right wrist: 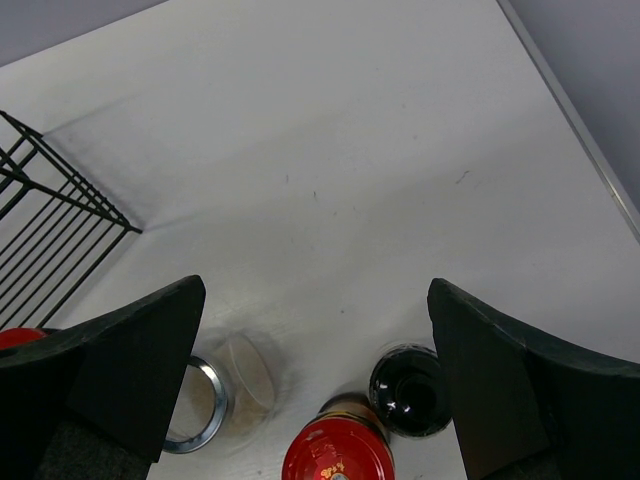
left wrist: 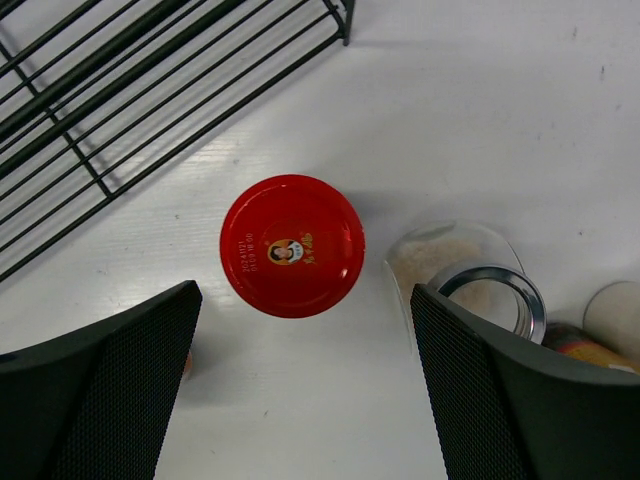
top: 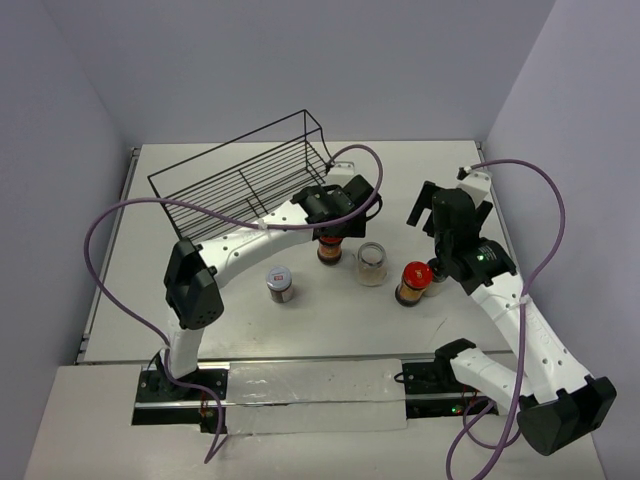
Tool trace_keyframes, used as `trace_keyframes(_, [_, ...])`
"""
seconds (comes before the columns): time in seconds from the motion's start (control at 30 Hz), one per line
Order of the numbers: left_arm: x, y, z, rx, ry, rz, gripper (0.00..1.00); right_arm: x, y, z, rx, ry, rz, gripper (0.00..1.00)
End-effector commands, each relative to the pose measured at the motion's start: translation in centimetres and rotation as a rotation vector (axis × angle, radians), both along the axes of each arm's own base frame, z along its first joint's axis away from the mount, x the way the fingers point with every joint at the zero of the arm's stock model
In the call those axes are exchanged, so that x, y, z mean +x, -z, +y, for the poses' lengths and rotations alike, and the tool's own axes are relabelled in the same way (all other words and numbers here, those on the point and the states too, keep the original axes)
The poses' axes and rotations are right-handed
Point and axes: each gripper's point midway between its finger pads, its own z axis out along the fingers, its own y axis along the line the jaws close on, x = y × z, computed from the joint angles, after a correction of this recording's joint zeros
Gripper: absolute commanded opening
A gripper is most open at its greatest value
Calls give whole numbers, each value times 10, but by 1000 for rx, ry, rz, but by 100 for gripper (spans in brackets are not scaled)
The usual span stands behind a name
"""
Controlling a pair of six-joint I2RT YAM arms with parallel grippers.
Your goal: Organize the condiment bottles
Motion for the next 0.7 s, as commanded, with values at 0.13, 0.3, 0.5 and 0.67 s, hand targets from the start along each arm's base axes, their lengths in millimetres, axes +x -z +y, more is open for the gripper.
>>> trace_keyframes(0.13, [3, 2, 12, 12, -88, -5, 95, 3, -3, 2, 18, -12, -26, 100])
trace_keyframes(0.3, [9, 17, 10, -25, -73, 59, 95, 2, -4, 4, 24, -22, -25, 100])
trace_keyframes(0.5, [13, 21, 8, -37, -63, 72, 95, 2, -3, 6, 31, -30, -28, 100])
trace_keyframes(0.67, [17, 31, 3, -39, -60, 91, 95, 4, -2, 10, 40, -43, -19, 100])
